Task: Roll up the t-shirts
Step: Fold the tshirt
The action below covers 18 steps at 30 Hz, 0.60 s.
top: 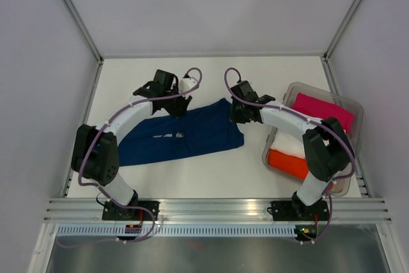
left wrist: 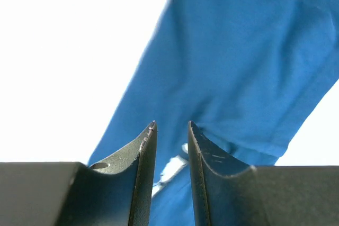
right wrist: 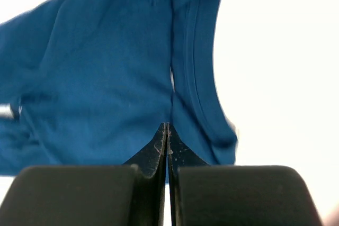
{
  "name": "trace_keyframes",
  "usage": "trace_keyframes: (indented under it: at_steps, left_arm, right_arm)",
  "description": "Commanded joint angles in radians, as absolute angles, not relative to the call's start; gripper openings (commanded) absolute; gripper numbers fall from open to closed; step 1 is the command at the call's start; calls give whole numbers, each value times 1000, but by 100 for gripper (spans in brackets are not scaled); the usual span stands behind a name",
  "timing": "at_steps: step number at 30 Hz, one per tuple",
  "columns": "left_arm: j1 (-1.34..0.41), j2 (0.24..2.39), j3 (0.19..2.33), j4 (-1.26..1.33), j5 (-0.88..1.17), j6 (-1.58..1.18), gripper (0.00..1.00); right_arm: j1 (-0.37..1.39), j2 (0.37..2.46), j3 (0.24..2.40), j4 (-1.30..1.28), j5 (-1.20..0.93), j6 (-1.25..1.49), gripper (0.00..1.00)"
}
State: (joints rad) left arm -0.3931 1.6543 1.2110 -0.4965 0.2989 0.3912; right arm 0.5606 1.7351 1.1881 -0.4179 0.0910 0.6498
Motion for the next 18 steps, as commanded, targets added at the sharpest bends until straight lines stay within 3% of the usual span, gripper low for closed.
trace_keyframes:
  at_steps: [1,9,18]
  left_arm:
    - [-289,1548,1229,-543,284,337,36]
    - [-36,1555,1111,-552,176,384,36]
    - [158,1551,1132,-600,186,387,37]
  right_arm:
    - [591,1638,1125,-502,146,644,0]
    - [620,1683,1000,-425,104,698,0]
    - [566,1945,1169,-446,95,706,0]
